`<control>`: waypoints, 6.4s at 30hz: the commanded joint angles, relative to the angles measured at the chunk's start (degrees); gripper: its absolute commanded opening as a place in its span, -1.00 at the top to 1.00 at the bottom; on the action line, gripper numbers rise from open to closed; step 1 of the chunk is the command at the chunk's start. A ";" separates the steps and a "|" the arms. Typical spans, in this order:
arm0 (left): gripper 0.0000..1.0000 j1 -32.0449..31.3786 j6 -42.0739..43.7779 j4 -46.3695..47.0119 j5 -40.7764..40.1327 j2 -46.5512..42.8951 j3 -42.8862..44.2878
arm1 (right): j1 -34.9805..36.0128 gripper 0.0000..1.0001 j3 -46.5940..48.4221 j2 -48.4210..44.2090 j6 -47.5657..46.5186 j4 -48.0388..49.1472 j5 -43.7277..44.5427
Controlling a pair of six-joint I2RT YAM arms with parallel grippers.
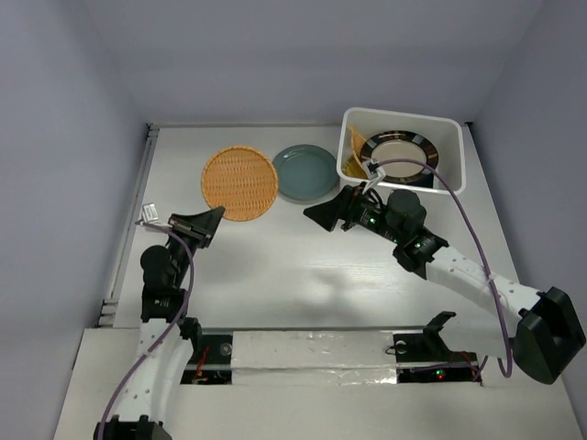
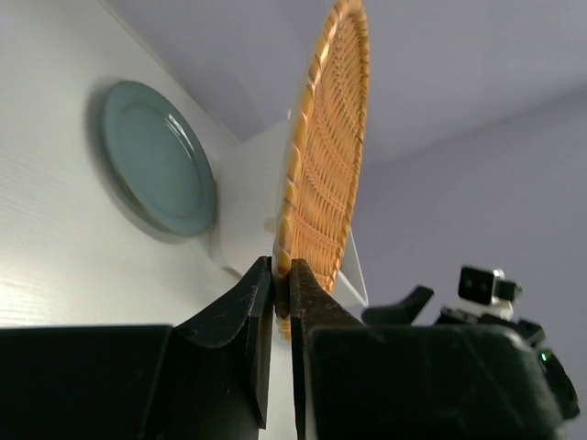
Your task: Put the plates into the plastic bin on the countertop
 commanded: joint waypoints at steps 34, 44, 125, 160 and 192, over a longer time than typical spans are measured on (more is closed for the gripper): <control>0.03 -8.97 14.93 -3.79 4.91 10.48 6.22 | -30.82 1.00 18.40 5.51 -0.25 -10.54 17.90; -0.04 -16.89 20.91 0.08 -10.48 36.93 17.21 | -43.06 1.00 24.06 20.72 0.62 -13.88 12.02; 1.00 -19.44 -8.62 43.76 -9.79 43.99 -8.52 | 3.44 -0.88 -17.88 41.25 35.68 50.17 19.50; -0.61 -19.44 22.58 -34.89 -15.49 -15.17 16.86 | -3.82 1.00 -4.78 -3.59 18.12 24.37 21.68; -0.98 -19.44 42.80 -42.20 -13.21 -10.16 26.97 | -45.78 0.41 15.35 11.05 6.60 -8.61 13.67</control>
